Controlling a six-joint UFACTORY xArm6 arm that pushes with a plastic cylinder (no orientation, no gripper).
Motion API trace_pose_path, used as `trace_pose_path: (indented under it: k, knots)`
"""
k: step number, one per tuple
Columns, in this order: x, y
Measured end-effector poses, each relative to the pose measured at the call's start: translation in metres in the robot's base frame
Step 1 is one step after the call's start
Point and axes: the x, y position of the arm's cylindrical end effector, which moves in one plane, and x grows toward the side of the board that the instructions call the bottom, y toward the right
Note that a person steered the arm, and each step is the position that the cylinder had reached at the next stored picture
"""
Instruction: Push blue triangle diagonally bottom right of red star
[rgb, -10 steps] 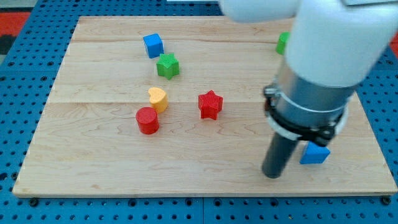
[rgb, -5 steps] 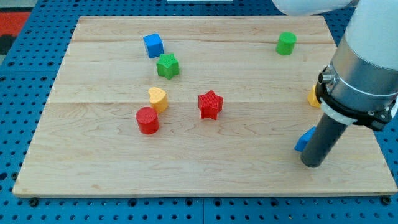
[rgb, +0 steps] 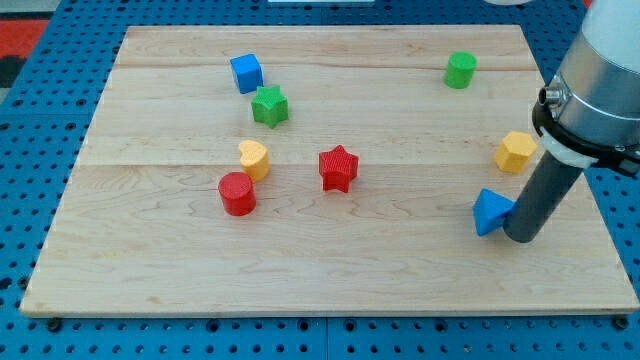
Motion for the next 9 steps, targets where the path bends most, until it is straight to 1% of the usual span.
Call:
trace_pose_path:
  k: [1,2,3,4,5,6,7,9]
  knots:
    - [-0.009,-0.026]
    - [-0.029,-0.064]
    - [-0.03,-0.076]
    - [-0.017,-0.032]
    - [-0.015,0.013]
    - [-0.082,0.003]
    - [-0.081,-0.005]
    - [-0.074,-0.044]
